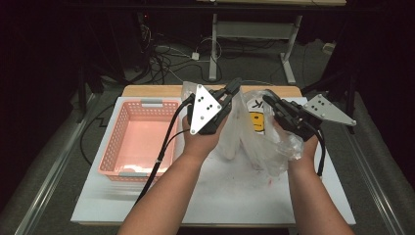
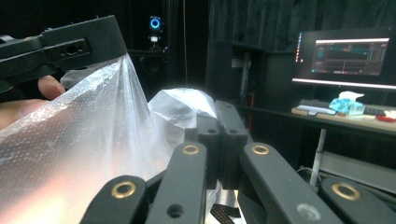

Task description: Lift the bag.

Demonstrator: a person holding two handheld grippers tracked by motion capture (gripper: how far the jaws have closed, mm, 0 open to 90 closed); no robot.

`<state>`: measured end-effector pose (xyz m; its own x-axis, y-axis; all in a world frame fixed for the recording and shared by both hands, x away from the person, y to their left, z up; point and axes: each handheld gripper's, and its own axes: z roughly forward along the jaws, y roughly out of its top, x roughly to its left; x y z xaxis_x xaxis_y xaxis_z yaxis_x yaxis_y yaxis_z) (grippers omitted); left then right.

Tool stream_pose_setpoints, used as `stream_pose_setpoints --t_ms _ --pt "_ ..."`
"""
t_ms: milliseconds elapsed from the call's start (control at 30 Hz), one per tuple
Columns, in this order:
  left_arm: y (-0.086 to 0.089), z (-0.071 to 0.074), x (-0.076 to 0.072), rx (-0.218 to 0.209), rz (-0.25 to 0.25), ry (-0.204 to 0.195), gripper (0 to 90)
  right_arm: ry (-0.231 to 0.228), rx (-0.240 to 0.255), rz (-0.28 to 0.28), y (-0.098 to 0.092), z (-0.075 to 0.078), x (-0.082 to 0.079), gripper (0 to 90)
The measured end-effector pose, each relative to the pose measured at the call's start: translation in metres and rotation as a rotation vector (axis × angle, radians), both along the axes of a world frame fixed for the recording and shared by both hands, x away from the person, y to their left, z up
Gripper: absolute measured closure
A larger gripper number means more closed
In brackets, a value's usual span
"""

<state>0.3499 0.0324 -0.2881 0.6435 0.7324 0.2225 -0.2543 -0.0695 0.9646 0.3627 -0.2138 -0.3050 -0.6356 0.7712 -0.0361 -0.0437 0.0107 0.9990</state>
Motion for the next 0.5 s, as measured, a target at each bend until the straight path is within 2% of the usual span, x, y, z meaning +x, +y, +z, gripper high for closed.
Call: stream_pose_setpoints --t_ms 267,500 --pt "0.002 0.006 -0.003 0.001 0.009 -0.015 88.4 -0.032 0.027 -0.019 -0.009 0.01 -0.008 90.0" --pt "0.001 0.02 0.003 -0.032 0.01 -0.025 88.4 -0.078 0.065 -0.059 -0.021 0.028 -0.01 90.0"
